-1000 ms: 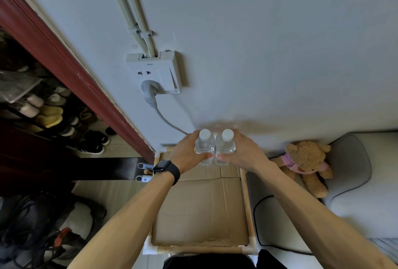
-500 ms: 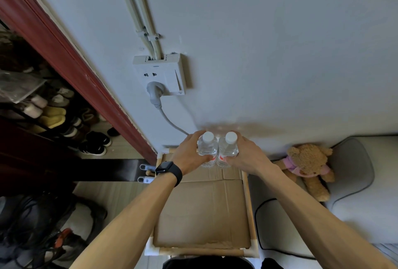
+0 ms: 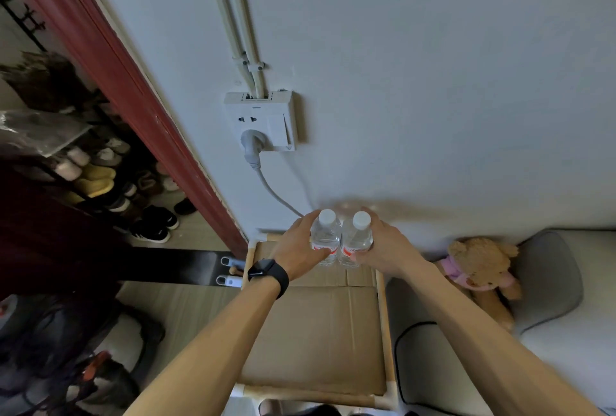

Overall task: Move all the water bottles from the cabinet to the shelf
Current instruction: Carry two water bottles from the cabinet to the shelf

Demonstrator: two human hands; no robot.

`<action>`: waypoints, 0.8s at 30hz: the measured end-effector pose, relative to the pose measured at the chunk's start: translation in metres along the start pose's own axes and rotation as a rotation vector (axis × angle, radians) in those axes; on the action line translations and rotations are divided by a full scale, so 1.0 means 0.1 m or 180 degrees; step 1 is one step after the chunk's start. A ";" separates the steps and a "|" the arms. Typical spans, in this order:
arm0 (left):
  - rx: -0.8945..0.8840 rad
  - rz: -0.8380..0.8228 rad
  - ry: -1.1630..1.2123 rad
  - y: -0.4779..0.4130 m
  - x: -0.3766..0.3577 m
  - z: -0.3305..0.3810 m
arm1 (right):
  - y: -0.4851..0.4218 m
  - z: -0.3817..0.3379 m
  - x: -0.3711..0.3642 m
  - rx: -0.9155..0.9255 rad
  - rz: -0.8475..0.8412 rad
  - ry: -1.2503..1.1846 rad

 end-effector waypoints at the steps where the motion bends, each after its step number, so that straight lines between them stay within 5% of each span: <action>1: 0.0013 0.0015 0.0008 0.03 0.00 0.00 | 0.01 0.01 0.02 -0.0008 -0.0007 -0.0034; 10: 0.0370 0.0206 -0.0417 0.36 0.10 -0.10 | 0.26 0.12 0.17 -0.0047 0.0248 0.0245; 17: -0.0052 0.0184 -0.1614 0.82 0.23 -0.12 | 1.12 -0.08 0.02 0.0458 0.1030 0.0144; 24: -0.0466 0.0495 -0.1946 1.44 0.55 -0.24 | 1.82 -0.61 -0.27 0.1007 0.1322 0.0550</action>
Point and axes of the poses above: each hand's wrist, its own y-axis away from the middle knuckle, its own x-axis out of the back of the hand, z = x × y, the point moved 4 cm from there along -y, towards the middle knuckle, and after that the axes turned 2 degrees about y, right-handed, at the moved point
